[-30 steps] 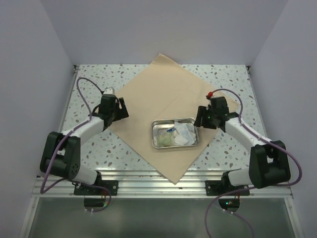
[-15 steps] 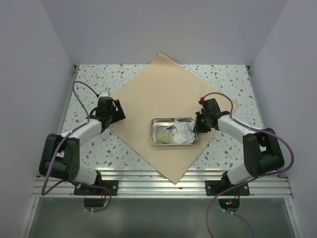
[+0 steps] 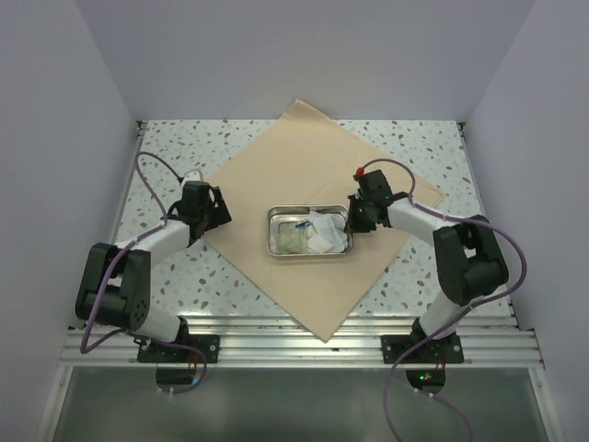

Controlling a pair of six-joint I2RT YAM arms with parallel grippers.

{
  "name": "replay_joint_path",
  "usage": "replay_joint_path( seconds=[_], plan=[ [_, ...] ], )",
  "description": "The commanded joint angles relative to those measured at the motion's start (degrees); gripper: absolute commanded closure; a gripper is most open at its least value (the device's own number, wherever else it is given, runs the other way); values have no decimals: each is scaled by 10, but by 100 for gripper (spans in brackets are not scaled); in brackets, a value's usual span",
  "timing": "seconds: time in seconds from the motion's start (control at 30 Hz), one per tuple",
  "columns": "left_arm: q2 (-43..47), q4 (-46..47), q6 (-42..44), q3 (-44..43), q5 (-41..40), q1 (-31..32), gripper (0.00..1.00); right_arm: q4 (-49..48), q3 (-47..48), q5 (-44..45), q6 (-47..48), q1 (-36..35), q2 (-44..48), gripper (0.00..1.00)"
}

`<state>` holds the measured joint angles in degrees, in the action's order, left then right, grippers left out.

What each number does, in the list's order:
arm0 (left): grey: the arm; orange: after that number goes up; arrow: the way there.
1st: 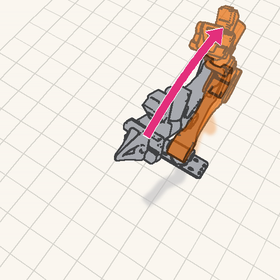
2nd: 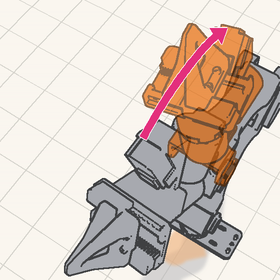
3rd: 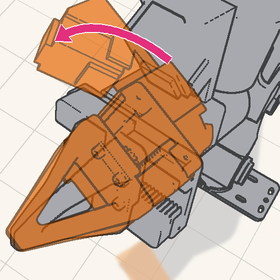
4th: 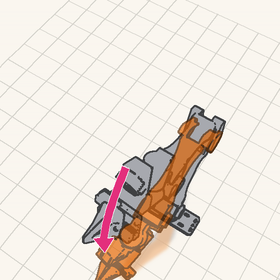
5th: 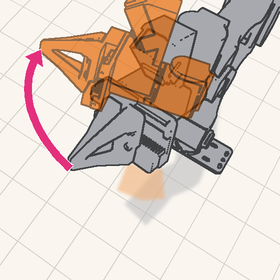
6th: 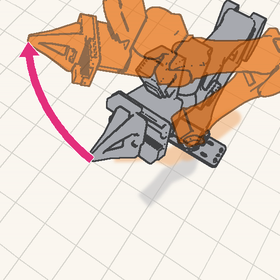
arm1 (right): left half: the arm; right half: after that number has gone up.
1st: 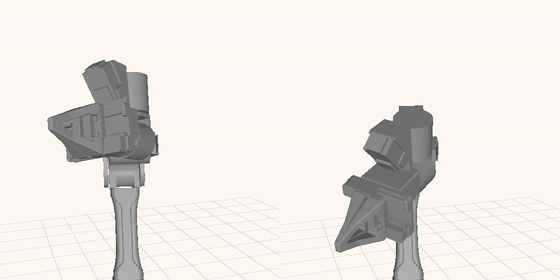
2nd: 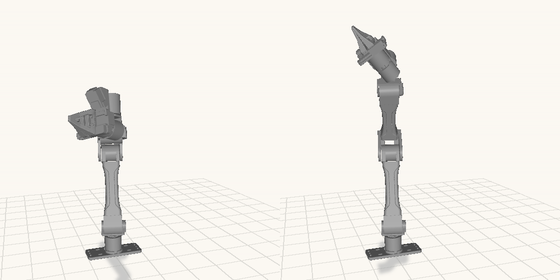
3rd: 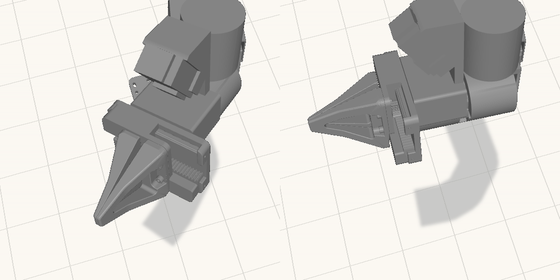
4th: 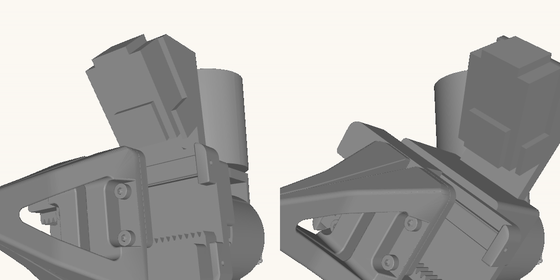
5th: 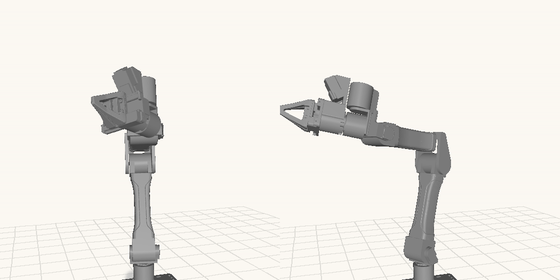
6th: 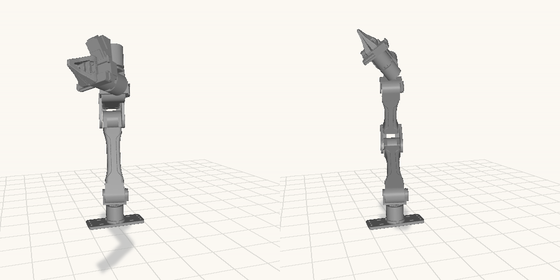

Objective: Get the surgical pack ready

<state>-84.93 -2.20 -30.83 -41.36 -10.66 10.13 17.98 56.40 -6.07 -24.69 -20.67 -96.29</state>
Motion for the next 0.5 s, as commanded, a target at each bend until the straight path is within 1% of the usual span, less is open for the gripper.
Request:
replay_joint_path(
  seconds=[0.0, 0.03, 0.07, 0.13, 0.17, 0.23, 0.3, 0.33, 0.43, 0.47],
  plan=[
    [-7, 23, 9, -23, -28, -5, 18, -21, 34, -6, 9, -6, -20, 100],
    [-9, 5, 9, -26, -31, -6, 18, -19, 36, -7, 10, -6, -24, 100],
    [-11, 4, 11, -28, -32, -7, 18, -19, 36, -6, 12, -6, -26, 96],
    [-16, 2, 11, -30, -31, -16, 19, -14, 42, -3, 13, -7, -26, 85],
    [-17, 3, 10, -31, -26, -20, 19, -11, 42, 1, 14, -6, -23, 83],
    [-28, 5, 10, -33, -18, -30, 19, -1, 45, 19, 13, -7, -11, 69],
    [-38, 6, 9, -35, -14, -35, 19, 6, 46, 28, 16, -6, 12, 61],
    [-44, 6, 10, -37, -15, -38, 19, 13, 44, 26, 17, -6, 22, 58],
    [-77, -14, 9, -66, -25, -46, 19, 29, 22, 22, 21, -7, 64, 57],
    [-89, -19, 8, -77, -25, -49, 19, 29, 10, 19, 21, -8, 95, 58]
  ],
)
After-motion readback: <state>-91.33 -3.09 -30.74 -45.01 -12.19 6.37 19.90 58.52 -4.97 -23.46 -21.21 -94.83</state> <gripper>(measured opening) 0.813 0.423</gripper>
